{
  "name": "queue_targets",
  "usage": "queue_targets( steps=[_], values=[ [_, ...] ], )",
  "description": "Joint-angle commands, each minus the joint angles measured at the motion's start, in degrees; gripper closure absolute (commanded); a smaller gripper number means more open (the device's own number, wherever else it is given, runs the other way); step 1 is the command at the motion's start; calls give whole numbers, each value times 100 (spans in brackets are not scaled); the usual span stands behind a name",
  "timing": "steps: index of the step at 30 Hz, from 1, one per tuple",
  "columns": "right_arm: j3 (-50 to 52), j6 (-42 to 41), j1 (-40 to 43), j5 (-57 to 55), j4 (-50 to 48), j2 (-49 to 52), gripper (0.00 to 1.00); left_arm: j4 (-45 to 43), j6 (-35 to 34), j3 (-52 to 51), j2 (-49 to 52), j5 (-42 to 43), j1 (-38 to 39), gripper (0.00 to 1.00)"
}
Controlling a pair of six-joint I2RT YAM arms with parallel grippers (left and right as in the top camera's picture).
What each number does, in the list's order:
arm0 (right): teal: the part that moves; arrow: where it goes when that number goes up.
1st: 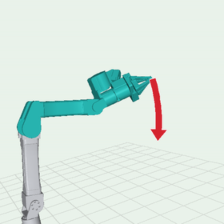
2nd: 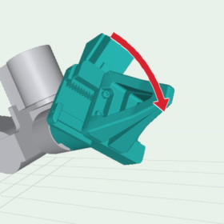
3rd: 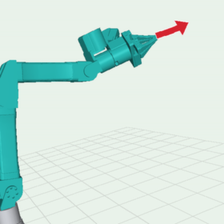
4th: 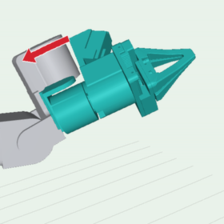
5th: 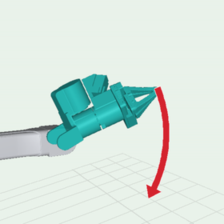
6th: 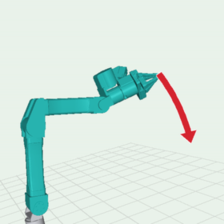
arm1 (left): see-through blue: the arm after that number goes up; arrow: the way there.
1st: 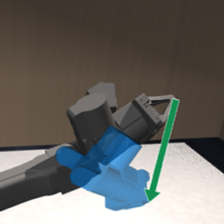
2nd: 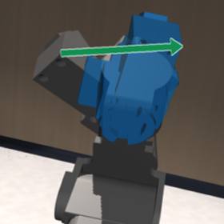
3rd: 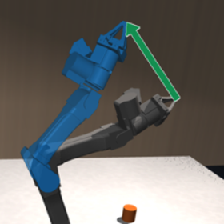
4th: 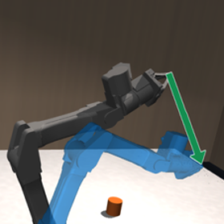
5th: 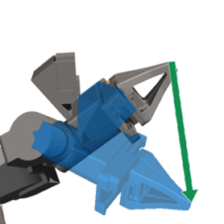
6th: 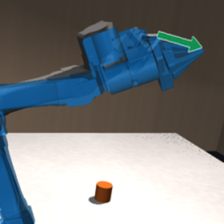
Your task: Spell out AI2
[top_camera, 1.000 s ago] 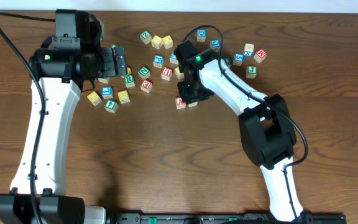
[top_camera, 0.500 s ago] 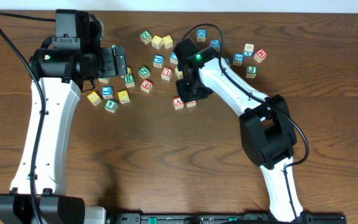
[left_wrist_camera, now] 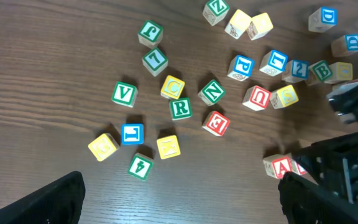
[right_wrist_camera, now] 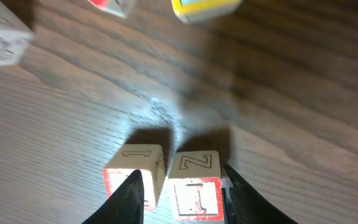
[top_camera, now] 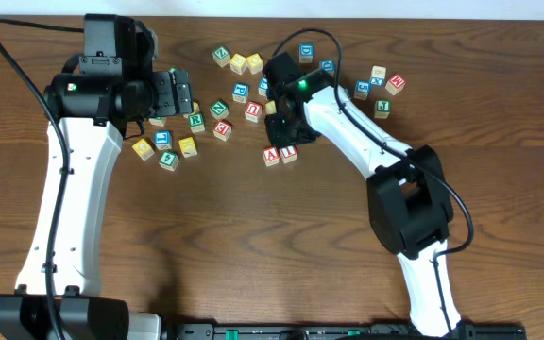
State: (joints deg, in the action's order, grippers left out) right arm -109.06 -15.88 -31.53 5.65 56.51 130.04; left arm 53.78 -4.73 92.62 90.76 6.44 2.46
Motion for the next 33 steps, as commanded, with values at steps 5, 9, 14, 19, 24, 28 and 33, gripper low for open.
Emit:
queue_targets(
  steps=[5,9,14,19,24,28,33],
  values=[
    [-120,52,-229,334,-225,-275,65,11,-57,94,-9,-308,-280,2],
    [-118,50,-527,332,-446,-240,67,13,-227,94,-9,-306,-516,2],
    [-76,48,-815,328,-710,-153,72,37,-313,94,-9,-302,-643,2],
    [-74,-334,-918,-76,-730,61,76,87,-313,94,-9,-302,-640,2],
    [-74,-651,-918,-487,-638,221,75,107,-313,94,-9,-302,-640,2],
    [-74,-793,-918,-684,-540,280,71,107,-313,94,-9,-302,-640,2],
    [-74,-1047,-894,-916,-402,306,71,129,-313,94,-9,-302,-640,2]
  ],
)
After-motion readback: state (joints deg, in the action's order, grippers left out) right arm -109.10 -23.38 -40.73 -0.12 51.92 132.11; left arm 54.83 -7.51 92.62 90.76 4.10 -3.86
